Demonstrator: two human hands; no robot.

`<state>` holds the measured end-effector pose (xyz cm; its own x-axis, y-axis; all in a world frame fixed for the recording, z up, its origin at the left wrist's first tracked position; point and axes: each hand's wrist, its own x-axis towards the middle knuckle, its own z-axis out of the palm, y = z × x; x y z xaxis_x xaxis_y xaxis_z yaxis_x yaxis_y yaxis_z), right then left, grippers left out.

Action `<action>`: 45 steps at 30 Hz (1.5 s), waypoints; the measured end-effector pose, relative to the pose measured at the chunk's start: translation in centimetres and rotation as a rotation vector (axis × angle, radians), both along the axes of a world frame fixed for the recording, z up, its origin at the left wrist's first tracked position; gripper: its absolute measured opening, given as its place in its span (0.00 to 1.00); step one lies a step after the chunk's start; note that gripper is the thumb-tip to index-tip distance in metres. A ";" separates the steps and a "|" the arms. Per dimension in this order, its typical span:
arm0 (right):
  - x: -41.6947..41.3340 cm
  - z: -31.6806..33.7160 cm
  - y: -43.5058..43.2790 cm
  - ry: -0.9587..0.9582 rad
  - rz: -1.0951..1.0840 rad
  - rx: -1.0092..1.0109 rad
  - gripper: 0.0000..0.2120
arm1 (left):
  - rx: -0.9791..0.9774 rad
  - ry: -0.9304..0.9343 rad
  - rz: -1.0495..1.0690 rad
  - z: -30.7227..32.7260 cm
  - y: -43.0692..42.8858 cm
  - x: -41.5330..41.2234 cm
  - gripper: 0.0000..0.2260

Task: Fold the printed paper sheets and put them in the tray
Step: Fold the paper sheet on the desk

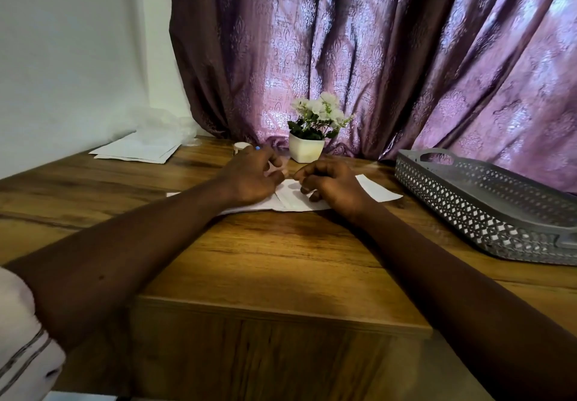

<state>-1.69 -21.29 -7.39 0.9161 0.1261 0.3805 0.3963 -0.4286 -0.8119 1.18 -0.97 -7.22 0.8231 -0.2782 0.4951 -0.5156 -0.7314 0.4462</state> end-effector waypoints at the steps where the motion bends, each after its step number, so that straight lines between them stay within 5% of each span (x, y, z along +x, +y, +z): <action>1: 0.0 0.0 -0.1 -0.018 -0.018 0.045 0.08 | 0.086 0.026 0.008 0.8 0.3 -0.2 0.15; 5: 0.7 -0.5 -0.3 -0.023 -0.178 -0.274 0.13 | 0.388 0.168 0.234 4.2 4.0 -1.6 0.28; 8: 0.3 -0.2 0.3 0.150 -0.152 -0.637 0.25 | 0.424 0.427 0.227 4.8 7.1 -2.0 0.37; 11: -0.3 0.3 0.9 0.158 -0.111 -0.791 0.27 | 0.402 0.520 0.159 4.5 8.2 -1.8 0.51; 16: -1.0 0.6 1.0 0.163 -0.082 -0.814 0.28 | 0.286 0.420 0.119 3.6 7.5 -1.4 0.24; 24: -1.1 0.5 1.3 0.091 -0.022 -0.795 0.27 | -0.261 0.233 0.077 1.5 3.7 -0.8 0.08; 27: -1.1 0.4 1.3 0.076 -0.021 -0.778 0.27 | -0.465 0.553 0.011 2.8 4.8 -1.3 0.14; 31: -0.7 0.0 1.4 0.087 -0.060 -0.914 0.33 | -0.411 0.763 0.022 3.6 7.2 -2.1 0.18; 37: -0.7 0.2 1.6 0.099 -0.050 -0.947 0.35 | -0.547 0.630 0.020 2.7 5.5 -2.5 0.22; 45: -1.2 0.3 1.8 0.040 0.004 -0.868 0.35 | -0.610 0.508 0.111 2.2 3.2 -2.1 0.14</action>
